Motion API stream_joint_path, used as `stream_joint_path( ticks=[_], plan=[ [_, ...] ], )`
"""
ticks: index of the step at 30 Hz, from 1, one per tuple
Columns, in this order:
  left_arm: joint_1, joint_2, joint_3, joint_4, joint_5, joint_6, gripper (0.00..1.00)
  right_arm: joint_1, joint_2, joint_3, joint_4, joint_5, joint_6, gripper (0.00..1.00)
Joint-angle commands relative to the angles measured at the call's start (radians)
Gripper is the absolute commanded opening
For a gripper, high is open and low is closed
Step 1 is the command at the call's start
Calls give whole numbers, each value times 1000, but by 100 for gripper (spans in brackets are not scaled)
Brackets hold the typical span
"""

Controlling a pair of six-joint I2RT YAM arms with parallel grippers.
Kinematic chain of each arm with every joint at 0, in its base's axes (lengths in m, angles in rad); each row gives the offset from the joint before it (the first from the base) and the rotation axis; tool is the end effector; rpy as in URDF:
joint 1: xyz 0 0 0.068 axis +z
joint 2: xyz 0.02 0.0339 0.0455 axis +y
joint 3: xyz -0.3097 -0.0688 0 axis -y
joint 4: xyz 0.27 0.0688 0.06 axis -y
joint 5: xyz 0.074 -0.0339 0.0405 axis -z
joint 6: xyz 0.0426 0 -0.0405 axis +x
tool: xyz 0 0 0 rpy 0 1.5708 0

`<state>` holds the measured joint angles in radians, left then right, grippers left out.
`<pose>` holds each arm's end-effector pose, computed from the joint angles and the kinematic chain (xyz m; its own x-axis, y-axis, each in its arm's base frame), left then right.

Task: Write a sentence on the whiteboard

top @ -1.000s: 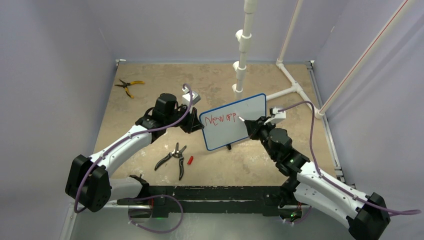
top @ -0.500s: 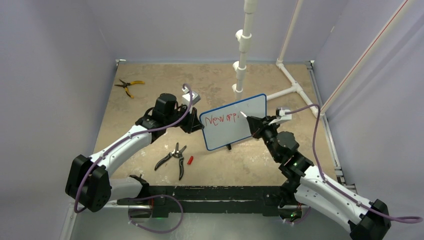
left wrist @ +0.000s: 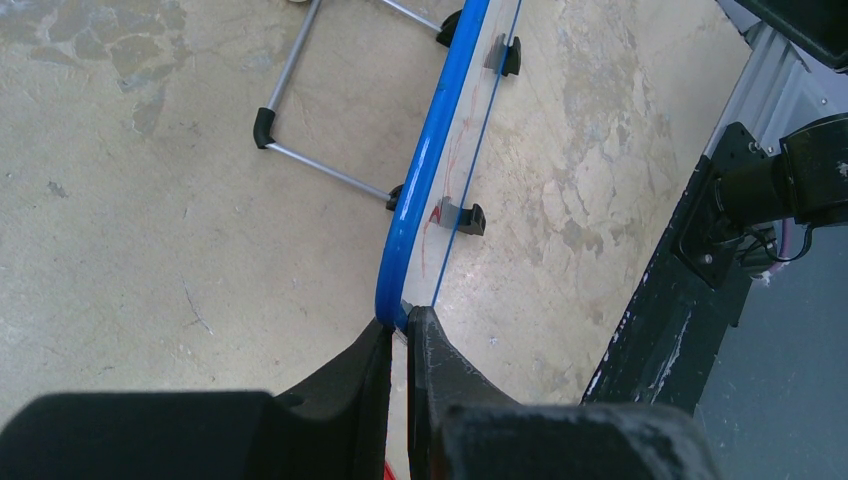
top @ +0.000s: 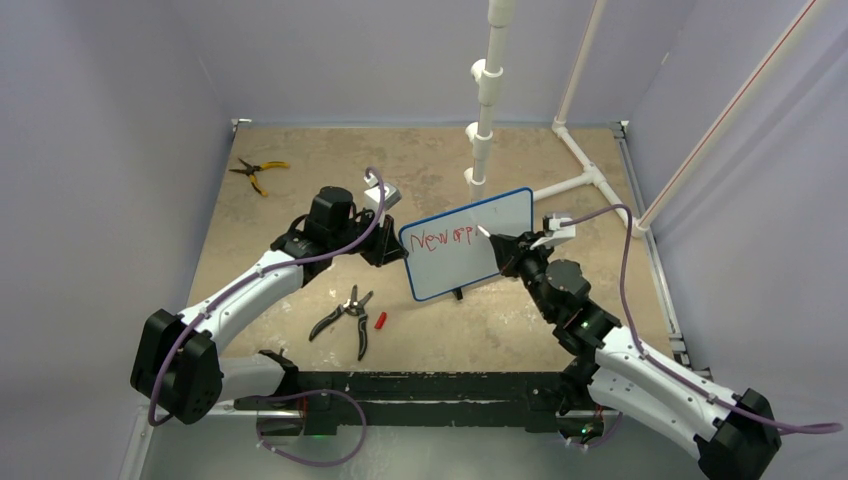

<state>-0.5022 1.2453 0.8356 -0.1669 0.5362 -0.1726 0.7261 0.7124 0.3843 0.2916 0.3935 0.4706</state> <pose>0.2396 -0.1564 0.2941 -0.6063 0.1645 -0.7780 0.6954 0.5843 -0.4184 0.1408 0.1032 0.2816 -0.1725 0.4069 -0.8970 -0.2788 0.8533 0.4406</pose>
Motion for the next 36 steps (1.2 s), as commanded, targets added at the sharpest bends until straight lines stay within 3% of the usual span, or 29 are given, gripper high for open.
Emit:
stream_joint_path(
  ticks=[1, 15, 36],
  plan=[
    [-1, -1, -4, 36, 18, 0, 0, -2, 18, 5, 25, -8, -10, 0],
    [-1, -3, -4, 37, 15, 2, 0, -2, 48, 0, 20, -73, -27, 0],
    [-1, -9, -5, 36, 19, 0, 0, -2, 45, 24, -102, 37, 29, 0]
  ],
)
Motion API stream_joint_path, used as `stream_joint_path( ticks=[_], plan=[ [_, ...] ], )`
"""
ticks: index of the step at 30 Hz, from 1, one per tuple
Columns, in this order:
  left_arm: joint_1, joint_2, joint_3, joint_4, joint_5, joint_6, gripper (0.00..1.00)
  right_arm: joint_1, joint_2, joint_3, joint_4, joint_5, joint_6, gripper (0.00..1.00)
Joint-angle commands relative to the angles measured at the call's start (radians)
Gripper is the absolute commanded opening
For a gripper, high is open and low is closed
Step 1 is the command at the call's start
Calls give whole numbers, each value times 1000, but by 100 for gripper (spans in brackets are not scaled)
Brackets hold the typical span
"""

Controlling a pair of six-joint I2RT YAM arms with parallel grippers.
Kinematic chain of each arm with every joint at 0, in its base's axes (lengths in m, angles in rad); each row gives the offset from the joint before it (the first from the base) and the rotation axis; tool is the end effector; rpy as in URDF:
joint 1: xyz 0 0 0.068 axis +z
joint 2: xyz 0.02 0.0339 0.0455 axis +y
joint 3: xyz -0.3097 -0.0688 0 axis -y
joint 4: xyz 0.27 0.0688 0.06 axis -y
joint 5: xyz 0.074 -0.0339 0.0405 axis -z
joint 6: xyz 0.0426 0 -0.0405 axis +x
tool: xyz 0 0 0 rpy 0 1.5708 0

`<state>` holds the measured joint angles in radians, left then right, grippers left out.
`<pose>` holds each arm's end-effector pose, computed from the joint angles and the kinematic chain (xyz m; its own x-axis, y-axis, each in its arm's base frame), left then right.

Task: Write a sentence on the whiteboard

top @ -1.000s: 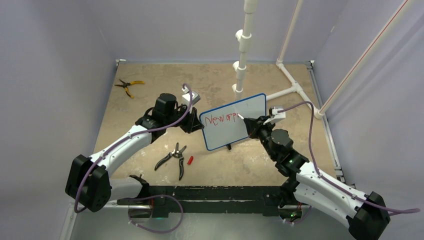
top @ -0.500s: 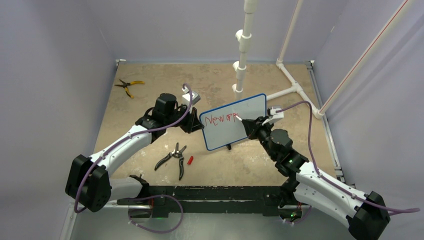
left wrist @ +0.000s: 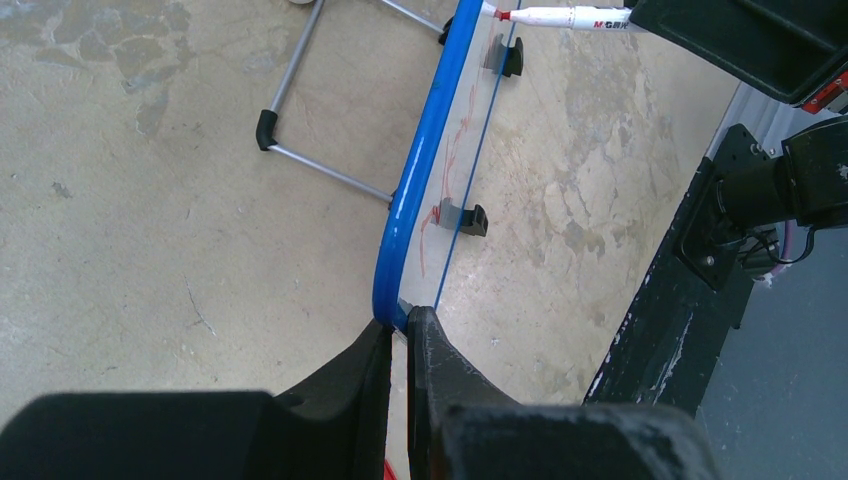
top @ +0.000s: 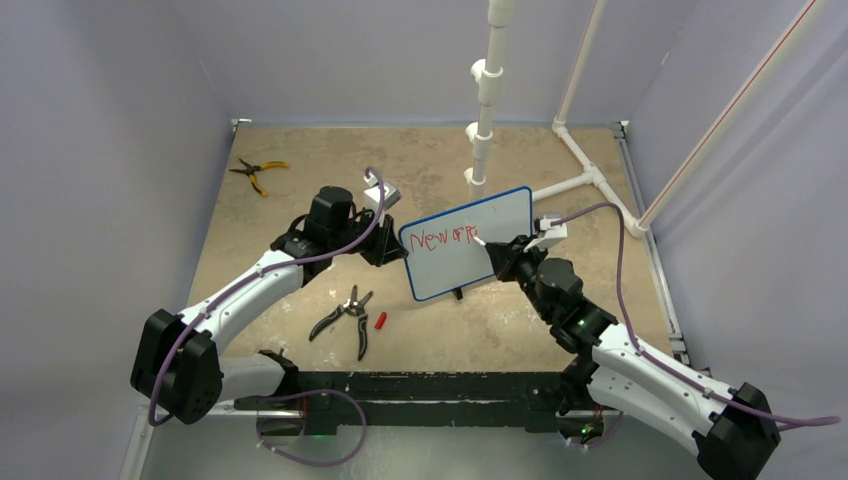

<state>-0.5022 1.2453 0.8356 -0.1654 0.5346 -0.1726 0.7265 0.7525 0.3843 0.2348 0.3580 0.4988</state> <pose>0.2397 -0.1564 0.2942 -0.6052 0.1637 -0.7791 0.6953 0.5852 -0.4171 0.1447 0.1086 0.2688 -0.2607 0.3677 -0.8926 -0.2708 0.8597 0.4332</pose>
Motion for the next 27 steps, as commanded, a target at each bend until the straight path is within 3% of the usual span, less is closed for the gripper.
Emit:
stream_joint_path(
  ticks=[1, 27],
  plan=[
    [-2, -10, -5, 34, 19, 0, 0, -4, 5, 28, -48, 78, 0, 0],
    [-1, -18, -5, 33, 18, 1, 0, -2, 24, 97, 20, 75, -54, 0]
  ],
)
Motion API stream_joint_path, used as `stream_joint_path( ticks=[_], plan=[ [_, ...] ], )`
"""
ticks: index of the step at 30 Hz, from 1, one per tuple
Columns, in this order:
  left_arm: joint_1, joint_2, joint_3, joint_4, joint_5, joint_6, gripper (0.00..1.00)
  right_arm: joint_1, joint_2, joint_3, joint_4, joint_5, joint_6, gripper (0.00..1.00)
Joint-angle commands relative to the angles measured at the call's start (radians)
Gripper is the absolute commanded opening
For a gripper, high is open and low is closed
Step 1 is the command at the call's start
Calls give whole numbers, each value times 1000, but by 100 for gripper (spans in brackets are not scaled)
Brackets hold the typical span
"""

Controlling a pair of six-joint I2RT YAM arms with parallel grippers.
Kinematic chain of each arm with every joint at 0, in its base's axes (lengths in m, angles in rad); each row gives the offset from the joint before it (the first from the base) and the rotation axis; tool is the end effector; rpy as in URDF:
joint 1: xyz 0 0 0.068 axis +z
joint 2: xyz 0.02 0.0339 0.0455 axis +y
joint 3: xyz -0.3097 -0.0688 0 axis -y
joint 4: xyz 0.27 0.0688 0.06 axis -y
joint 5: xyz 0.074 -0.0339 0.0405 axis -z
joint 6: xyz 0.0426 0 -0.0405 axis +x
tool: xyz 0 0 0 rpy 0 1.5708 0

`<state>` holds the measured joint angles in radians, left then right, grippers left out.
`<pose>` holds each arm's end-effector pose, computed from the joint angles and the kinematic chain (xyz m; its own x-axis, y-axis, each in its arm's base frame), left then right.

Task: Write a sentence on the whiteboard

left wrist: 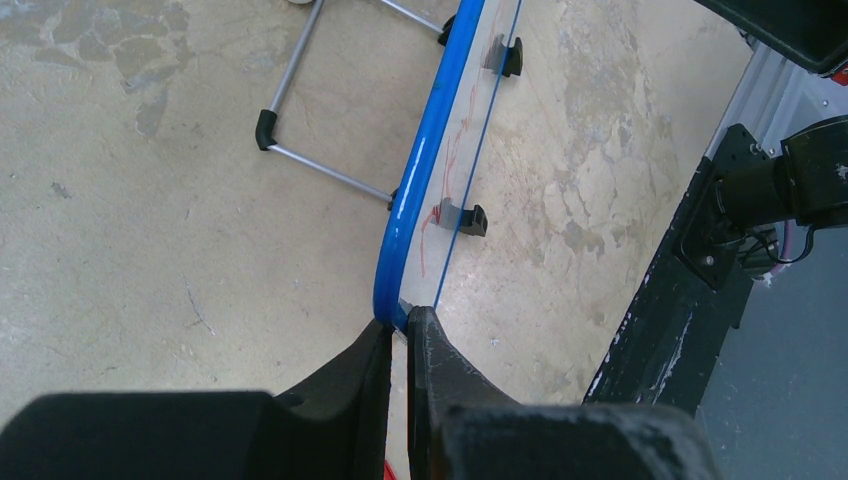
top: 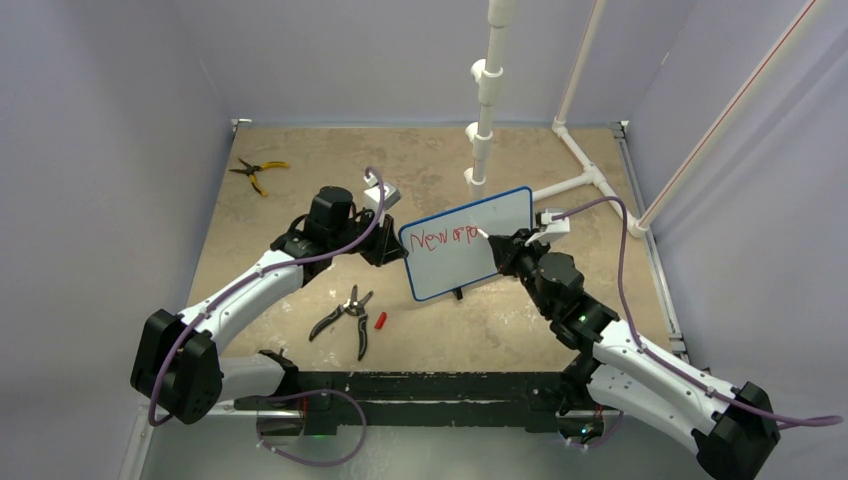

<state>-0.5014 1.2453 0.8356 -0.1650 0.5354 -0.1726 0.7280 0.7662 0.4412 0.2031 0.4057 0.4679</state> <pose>0.2398 -0.1562 0.2943 -0.6051 0.1632 -0.7793 0.6953 0.5851 -0.4174 0.1487 0.1100 0.2851 -0.2249 0.3547 -0.9075 -0.2437 0.8813 0.4048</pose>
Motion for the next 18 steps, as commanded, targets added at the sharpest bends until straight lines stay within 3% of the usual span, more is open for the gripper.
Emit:
stream_joint_path(
  ticks=[1, 18],
  plan=[
    [-3, -18, -5, 33, 18, 0, 0, -5, 12, 40, 53, 25, -24, 0],
    [-2, -32, -6, 23, -13, 7, 0, -5, -86, 31, -48, -2, -19, 0]
  ],
)
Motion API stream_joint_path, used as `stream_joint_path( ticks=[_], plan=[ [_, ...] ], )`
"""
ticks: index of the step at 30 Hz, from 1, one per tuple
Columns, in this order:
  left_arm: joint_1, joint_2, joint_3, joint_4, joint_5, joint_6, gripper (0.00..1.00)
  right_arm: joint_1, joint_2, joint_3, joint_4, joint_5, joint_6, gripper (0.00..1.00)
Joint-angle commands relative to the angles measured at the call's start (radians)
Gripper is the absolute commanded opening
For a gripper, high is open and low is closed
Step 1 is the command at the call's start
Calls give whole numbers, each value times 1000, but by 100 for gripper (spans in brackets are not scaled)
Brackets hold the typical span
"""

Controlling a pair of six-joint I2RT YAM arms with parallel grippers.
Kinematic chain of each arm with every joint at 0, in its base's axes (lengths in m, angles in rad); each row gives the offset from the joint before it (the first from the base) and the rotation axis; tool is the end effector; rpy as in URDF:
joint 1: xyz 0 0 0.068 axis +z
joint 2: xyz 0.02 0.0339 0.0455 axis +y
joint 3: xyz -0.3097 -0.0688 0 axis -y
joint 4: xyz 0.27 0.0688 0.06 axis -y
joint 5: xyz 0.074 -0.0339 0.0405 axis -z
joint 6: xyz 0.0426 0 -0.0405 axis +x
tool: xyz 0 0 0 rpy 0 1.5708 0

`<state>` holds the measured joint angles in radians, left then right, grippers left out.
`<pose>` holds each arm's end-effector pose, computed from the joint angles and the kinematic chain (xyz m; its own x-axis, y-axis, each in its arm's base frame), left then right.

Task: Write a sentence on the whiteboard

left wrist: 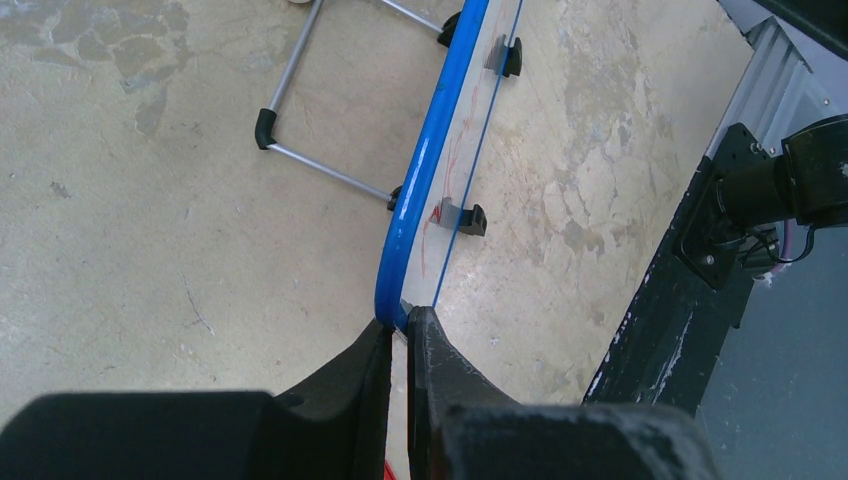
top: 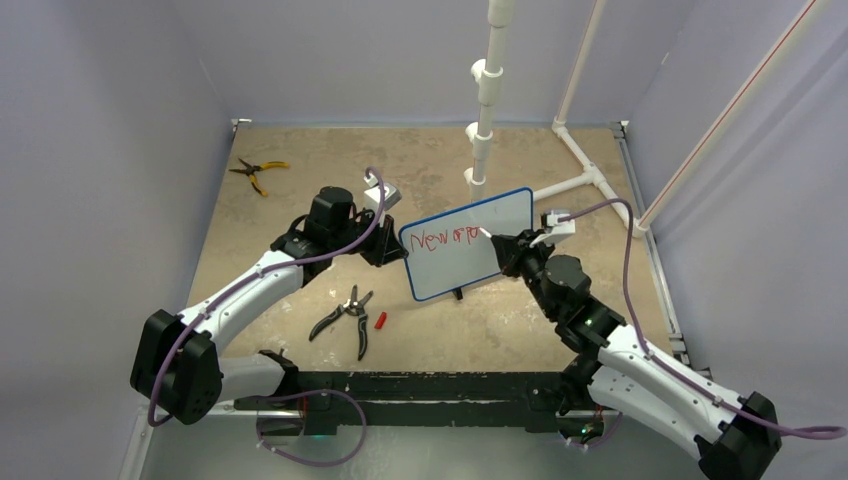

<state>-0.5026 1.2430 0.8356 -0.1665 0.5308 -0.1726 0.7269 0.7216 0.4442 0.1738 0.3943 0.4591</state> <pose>0.2393 -0.1562 0.2947 -0.6040 0.1630 -0.7801 0.6946 0.5877 -0.4150 0.1426 0.1049 0.2901 -0.2146 0.3566 -0.9092 -0.2598 0.8766 0.4052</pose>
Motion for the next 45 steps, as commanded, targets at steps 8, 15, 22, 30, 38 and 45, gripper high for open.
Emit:
stream_joint_path(
  ticks=[8, 15, 22, 30, 38, 45],
  plan=[
    [-2, -37, -5, 23, -5, 7, 0, -20, -57, 11, -36, 24, -5, 0],
    [-1, -36, -6, 22, -5, 8, 0, -34, -50, 3, -11, 2, -15, 0],
    [-1, -36, -7, 22, -2, 8, 0, -38, -18, 10, 38, -11, -31, 0],
    [-1, -33, -7, 24, -2, 8, 0, -41, 23, 9, 85, -39, -37, 0],
    [-1, -27, -6, 25, 2, 7, 0, -41, 30, 4, 49, -66, -22, 0],
    [-1, -19, -5, 28, 6, 4, 0, -40, 25, -12, -5, -32, 18, 0]
  ],
)
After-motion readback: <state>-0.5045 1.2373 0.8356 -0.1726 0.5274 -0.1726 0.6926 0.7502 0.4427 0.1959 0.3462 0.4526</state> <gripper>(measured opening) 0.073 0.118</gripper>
